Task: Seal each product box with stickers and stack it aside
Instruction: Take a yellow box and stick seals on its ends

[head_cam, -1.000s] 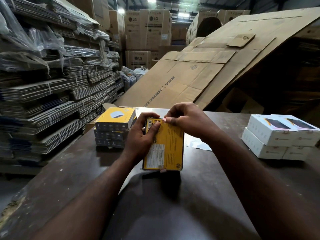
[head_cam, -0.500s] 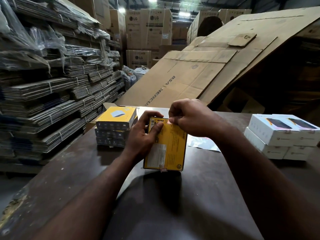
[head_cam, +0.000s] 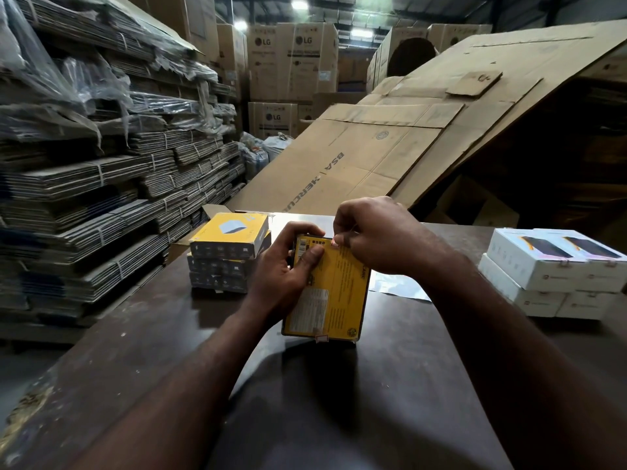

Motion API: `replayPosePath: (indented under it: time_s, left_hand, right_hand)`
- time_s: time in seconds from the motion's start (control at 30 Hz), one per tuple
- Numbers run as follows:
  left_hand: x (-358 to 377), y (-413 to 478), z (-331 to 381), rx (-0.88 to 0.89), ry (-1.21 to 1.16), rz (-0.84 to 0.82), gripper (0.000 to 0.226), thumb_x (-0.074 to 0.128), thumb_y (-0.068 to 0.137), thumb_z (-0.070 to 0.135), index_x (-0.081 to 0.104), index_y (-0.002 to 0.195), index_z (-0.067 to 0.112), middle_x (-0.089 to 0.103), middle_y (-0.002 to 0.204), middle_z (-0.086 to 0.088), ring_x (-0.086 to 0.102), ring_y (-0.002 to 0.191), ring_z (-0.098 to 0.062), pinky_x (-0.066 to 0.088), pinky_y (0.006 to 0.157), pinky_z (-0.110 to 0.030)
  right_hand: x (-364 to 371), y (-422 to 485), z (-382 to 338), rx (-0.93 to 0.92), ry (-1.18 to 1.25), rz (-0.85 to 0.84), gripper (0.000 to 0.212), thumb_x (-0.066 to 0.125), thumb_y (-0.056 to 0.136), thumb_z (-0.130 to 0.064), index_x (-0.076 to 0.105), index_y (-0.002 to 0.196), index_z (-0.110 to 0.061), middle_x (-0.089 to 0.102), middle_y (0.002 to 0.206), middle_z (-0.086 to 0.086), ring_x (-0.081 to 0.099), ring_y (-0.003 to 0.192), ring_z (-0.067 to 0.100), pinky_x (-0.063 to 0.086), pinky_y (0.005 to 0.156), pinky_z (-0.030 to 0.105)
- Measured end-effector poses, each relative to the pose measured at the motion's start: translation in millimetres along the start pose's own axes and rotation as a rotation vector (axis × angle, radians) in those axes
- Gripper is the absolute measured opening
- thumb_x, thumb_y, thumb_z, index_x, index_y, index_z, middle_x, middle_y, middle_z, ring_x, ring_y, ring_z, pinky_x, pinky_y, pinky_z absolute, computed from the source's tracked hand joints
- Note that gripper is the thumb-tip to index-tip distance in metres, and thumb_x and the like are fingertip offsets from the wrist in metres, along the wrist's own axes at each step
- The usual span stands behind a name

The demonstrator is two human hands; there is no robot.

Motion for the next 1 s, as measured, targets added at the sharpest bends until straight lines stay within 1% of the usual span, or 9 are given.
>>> replayPosePath:
  time_s: [0.07,0.27,0.5,0.6,0.67,0.73,0.87,0.93,1.0]
  left_hand:
    - [0.3,0.0,-0.4,0.004,0.002,-0.002,0.021,0.058,0.09,0.05,0.058,0.109,0.042,0.064,0.104,0.015,0.066,0.091,-0.016,0.057,0.074,-0.056]
    - [0.4,0.1,-2.2,-0.01,0.005,-0.004,0.021,0.058,0.089,0.052,0.058,0.109,0.043,0.065,0.105,0.014,0.066,0.092,-0.015,0.057,0.074,-0.056]
    - [1.0,-0.1,-4.4,-0.02,-0.006,-0.016,0.024,0.058,0.09,0.05,0.058,0.111,0.039,0.064,0.105,0.016,0.066,0.092,-0.013,0.059,0.074,-0.054]
    - [1.4,0.3,-3.5,-0.021,-0.017,-0.019,0.025,0.057,0.089,0.05,0.058,0.111,0.037,0.063,0.104,0.018,0.066,0.091,-0.011,0.06,0.073,-0.047]
    - [2.1,0.3,-2.9,-0.024,-0.036,-0.025,0.024,0.057,0.088,0.05,0.058,0.109,0.039,0.063,0.102,0.021,0.065,0.091,-0.009,0.059,0.071,-0.038]
    - [2.7,0.1,-3.0,-0.024,-0.044,-0.031,0.023,0.057,0.088,0.05,0.057,0.109,0.041,0.063,0.102,0.02,0.065,0.091,-0.008,0.058,0.07,-0.034]
    - [3.0,0.2,-2.3,-0.021,-0.043,-0.034,0.023,0.057,0.088,0.051,0.057,0.109,0.041,0.063,0.102,0.021,0.064,0.091,-0.009,0.058,0.07,-0.035]
    - [2.4,-0.2,-1.0,-0.018,-0.039,-0.027,0.023,0.057,0.088,0.051,0.057,0.109,0.042,0.063,0.103,0.02,0.065,0.091,-0.01,0.058,0.071,-0.039]
    - [1.5,-0.4,-0.1,-0.017,-0.035,-0.019,0.021,0.057,0.088,0.051,0.058,0.107,0.043,0.063,0.104,0.02,0.065,0.091,-0.011,0.059,0.072,-0.045]
  right_hand:
    - [-0.1,0.4,0.3,-0.001,-0.007,0.002,0.009,0.065,0.095,-0.021,0.06,0.091,-0.027,0.062,0.093,-0.005,0.055,0.087,0.011,0.038,0.06,0.018]
    - [-0.2,0.8,0.4,-0.009,-0.011,0.012,0.009,0.066,0.095,-0.022,0.06,0.091,-0.028,0.062,0.094,-0.006,0.056,0.089,0.012,0.039,0.061,0.018]
    - [0.5,1.7,0.1,-0.02,-0.025,0.009,0.012,0.066,0.095,-0.024,0.056,0.094,-0.03,0.06,0.098,-0.007,0.055,0.094,0.012,0.037,0.061,0.016]
    - [1.1,1.2,0.8,-0.024,-0.014,-0.001,0.01,0.069,0.094,-0.027,0.058,0.095,-0.029,0.06,0.099,-0.007,0.056,0.096,0.012,0.039,0.063,0.017]
    - [1.4,0.8,0.6,-0.032,-0.016,0.001,0.012,0.071,0.092,-0.03,0.062,0.1,-0.025,0.061,0.099,-0.007,0.057,0.096,0.012,0.044,0.069,0.021]
    - [1.0,0.7,1.3,-0.034,-0.012,0.018,0.015,0.073,0.091,-0.031,0.065,0.101,-0.023,0.063,0.099,-0.006,0.058,0.097,0.013,0.046,0.073,0.024]
    - [0.3,0.9,3.0,-0.032,-0.011,0.048,0.015,0.074,0.09,-0.031,0.064,0.098,-0.024,0.062,0.098,-0.007,0.059,0.096,0.012,0.046,0.072,0.021]
    - [-0.2,0.9,3.1,-0.031,-0.02,0.062,0.014,0.074,0.09,-0.031,0.064,0.097,-0.024,0.063,0.098,-0.006,0.059,0.096,0.012,0.049,0.075,0.024]
    - [-1.1,1.0,3.1,-0.028,-0.024,0.079,0.013,0.074,0.09,-0.031,0.064,0.095,-0.024,0.064,0.096,-0.006,0.059,0.095,0.012,0.051,0.075,0.025]
Point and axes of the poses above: each hand's wrist, its own y-axis towards the middle knuckle, its own x-axis out of the palm, z = x × y, the point moved 10 cm from there along y, towards the middle knuckle
